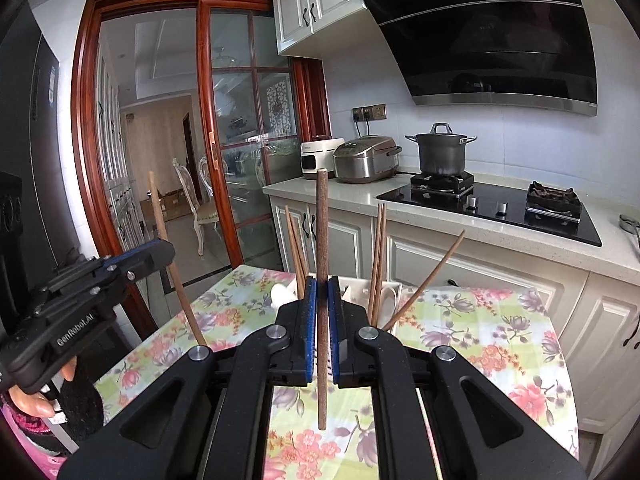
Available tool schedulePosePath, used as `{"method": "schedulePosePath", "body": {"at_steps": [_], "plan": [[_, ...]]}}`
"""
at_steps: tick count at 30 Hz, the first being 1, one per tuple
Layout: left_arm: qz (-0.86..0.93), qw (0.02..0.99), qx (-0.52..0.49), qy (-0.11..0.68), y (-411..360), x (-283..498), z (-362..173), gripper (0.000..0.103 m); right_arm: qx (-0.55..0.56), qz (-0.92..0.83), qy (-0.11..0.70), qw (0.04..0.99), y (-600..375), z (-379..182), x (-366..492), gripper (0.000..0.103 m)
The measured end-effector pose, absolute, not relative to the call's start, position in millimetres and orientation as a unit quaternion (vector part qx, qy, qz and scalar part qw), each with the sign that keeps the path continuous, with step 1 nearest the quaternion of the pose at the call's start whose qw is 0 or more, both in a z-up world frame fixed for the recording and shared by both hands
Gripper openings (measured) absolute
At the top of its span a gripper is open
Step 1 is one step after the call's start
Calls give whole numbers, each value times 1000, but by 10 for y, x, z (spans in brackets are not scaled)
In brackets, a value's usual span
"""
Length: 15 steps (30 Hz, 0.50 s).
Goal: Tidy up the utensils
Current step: 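Lower the chopsticks into the caddy with both tools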
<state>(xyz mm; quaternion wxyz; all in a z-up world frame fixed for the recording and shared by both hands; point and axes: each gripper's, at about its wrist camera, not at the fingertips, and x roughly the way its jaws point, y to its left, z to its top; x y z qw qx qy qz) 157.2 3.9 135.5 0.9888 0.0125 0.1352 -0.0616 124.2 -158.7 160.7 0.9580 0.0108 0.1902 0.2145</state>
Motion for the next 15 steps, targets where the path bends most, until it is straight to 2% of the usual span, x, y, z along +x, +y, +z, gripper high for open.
{"method": "schedulePosePath", "body": {"at_steps": [15], "plan": [[-51,994,20,90,-92,2080,2027,6,11,192,157,969,-1598,1985,1701,6]]}}
